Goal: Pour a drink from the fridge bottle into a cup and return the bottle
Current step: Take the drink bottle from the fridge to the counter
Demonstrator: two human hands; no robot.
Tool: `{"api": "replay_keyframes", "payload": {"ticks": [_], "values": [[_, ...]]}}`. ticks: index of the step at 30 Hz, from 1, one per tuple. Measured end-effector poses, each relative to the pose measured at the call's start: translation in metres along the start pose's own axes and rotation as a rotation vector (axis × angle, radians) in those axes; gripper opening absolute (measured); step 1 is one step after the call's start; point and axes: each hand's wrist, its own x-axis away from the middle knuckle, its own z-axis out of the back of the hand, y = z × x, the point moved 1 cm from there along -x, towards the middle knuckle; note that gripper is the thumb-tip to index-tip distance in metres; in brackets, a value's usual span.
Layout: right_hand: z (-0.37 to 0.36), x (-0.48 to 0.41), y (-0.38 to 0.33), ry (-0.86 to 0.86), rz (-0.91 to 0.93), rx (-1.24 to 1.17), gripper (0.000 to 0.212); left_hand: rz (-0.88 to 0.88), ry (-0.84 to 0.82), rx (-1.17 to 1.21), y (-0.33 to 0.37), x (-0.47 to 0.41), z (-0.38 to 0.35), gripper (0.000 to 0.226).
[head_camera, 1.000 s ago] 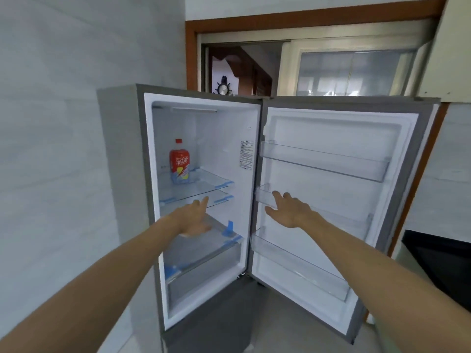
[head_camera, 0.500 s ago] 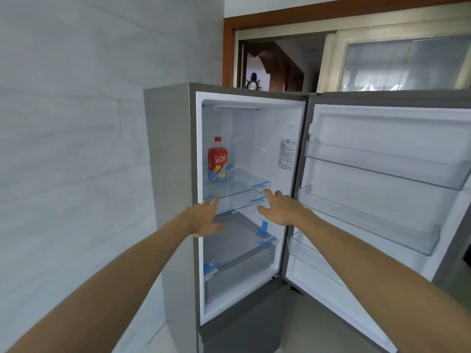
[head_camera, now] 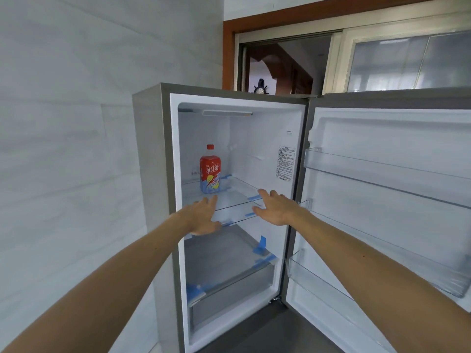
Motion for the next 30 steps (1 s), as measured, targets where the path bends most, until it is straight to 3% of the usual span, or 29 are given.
{"api": "replay_keyframes", "payload": {"ticks": [12,19,30], "values": [[0.005,-0.081,0.07,-0.043,0.161,-0.076,0.07,0.165,0.03,0.069,0.029,-0.073,0.006,0.081],[-0.004,-0.116,0.072,-0.033,0.235,-0.115,0.069,0.272,0.032,0.028,0.016,-0.101,0.002,0.083],[-0.015,-0.17,0.066,-0.024,0.255,-0.107,0.072,0.279,0.073,0.072,-0.023,-0.16,-0.012,0.078]]}}
